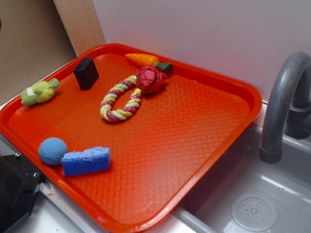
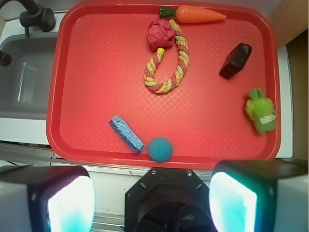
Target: Grab the black box.
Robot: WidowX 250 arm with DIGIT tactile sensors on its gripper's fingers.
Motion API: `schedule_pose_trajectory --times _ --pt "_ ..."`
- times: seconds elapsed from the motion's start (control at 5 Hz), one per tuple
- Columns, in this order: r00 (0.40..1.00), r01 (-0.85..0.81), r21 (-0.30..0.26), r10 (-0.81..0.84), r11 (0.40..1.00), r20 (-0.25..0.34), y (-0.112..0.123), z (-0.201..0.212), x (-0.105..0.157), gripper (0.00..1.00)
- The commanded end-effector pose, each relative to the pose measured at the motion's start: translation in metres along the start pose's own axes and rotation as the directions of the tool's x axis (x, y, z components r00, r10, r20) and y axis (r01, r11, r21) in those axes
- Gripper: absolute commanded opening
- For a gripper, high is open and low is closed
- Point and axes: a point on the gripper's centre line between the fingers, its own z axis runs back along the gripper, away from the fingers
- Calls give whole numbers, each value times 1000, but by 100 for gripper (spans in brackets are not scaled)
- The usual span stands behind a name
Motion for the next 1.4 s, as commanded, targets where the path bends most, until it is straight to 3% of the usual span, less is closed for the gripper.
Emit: schedule_pose_trajectory --times 0.0,0.4,0.6,0.8,1.0,1.2 --pt "1000 0 0 0 1000 0 0 0 0 100" --pt "990 -139 57 140 989 -17 78 -45 66 100" --pt "993 -116 67 115 991 24 108 -62 102 100" --pt "984 -177 93 176 980 18 131 -75 124 100" --pt "964 -266 123 262 956 51 152 -89 133 100" --pt "867 -496 200 467 845 177 162 -99 132 100"
